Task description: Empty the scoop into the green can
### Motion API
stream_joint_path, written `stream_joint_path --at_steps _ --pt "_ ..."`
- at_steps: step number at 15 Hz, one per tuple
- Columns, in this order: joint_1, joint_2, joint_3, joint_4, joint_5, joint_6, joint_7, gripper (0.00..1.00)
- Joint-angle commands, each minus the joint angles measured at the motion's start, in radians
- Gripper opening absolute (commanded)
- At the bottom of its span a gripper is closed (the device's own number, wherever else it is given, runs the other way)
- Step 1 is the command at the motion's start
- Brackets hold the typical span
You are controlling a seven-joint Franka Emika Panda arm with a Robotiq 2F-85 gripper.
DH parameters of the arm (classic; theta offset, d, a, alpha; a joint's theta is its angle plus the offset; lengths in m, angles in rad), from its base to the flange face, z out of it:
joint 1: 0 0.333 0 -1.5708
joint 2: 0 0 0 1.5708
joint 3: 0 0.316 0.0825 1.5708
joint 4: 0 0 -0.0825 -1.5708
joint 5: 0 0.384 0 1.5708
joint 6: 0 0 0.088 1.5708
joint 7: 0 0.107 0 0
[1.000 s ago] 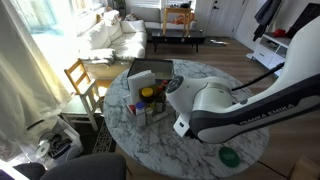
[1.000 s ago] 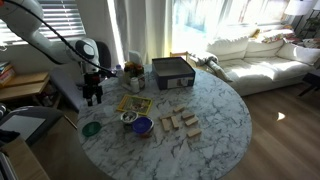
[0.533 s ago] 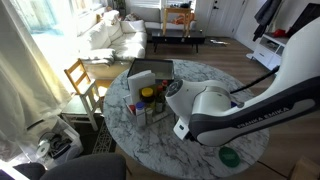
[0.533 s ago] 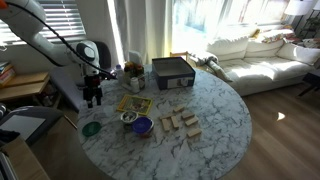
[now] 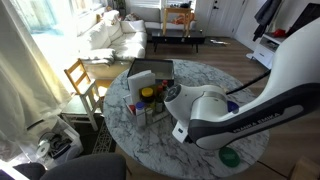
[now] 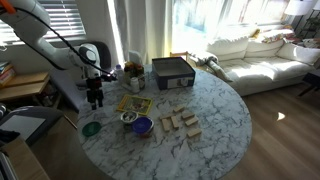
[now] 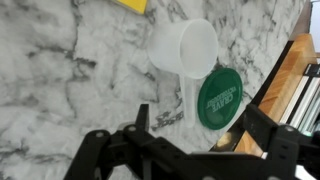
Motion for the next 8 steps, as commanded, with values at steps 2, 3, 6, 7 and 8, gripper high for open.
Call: stream_joint_path --at_steps 2,3,6,7,8 --pt "-0.011 0.042 0.002 0.024 -0.046 0.027 -0.04 0.86" --pt "-0.012 0.047 0.002 0.027 -0.05 0.029 -0.044 0.81" --pt "-0.013 0.061 0.0 0.035 -0.058 0.029 -0.055 0.69" --pt "-0.012 0.065 0.0 0.039 -0.06 0.028 -0.059 0.66" --pt "-0.012 0.069 -0.001 0.041 -0.065 0.028 -0.063 0.59"
